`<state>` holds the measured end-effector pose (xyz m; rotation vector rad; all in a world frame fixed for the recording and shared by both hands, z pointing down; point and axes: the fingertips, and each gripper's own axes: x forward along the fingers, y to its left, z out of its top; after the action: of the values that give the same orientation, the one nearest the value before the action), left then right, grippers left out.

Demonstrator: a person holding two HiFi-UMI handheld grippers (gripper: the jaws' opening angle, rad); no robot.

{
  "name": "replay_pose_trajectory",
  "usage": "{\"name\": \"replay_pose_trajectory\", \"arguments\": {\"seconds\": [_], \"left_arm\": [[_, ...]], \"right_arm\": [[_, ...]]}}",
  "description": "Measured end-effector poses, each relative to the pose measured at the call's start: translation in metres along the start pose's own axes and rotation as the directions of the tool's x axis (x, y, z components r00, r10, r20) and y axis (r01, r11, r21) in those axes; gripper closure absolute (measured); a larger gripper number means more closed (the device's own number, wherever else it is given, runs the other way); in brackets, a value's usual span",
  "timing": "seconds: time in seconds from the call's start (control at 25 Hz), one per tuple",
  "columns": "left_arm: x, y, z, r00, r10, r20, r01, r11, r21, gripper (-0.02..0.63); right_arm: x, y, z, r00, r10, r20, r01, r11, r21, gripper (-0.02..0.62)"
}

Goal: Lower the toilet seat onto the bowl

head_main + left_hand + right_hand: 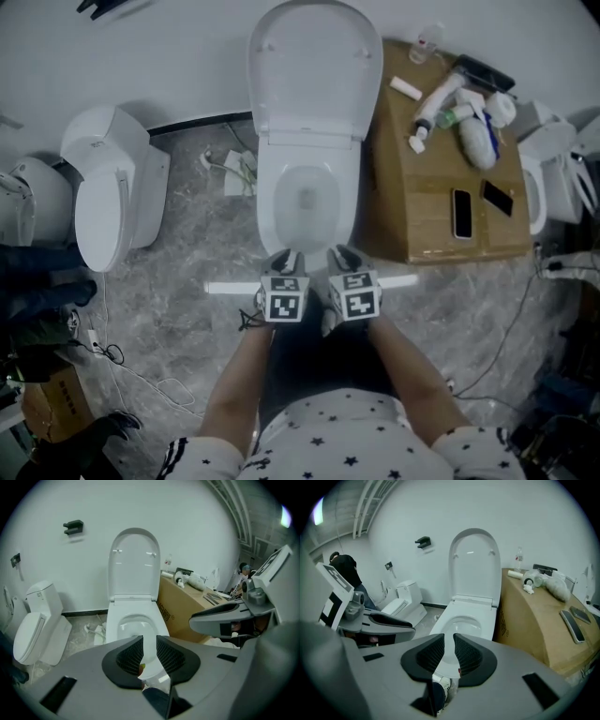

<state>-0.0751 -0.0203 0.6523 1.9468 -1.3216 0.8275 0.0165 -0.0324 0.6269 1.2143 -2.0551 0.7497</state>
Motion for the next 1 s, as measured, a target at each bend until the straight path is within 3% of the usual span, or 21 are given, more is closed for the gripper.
{"name": "replay_pose_trajectory", "arguments": {"seconds": [0.36, 1.0], "left_arm": [[-0.049, -0.028, 0.028, 0.997, 0.013, 0.079, -0.009, 0.999, -0.047, 0.598], [-0.129, -0.067, 0.072, 0.977, -0.004, 0.212, 0.005, 1.000, -0.008, 0.607]], "right_arm": [[-0.053, -0.005, 0.026, 0.995, -0.018, 0.100, 0.018, 1.000, -0.005, 0.572], [-0.142, 0.013, 0.060, 0.971, 0.035, 0.236, -0.028, 0.999, -0.031, 0.586]]}}
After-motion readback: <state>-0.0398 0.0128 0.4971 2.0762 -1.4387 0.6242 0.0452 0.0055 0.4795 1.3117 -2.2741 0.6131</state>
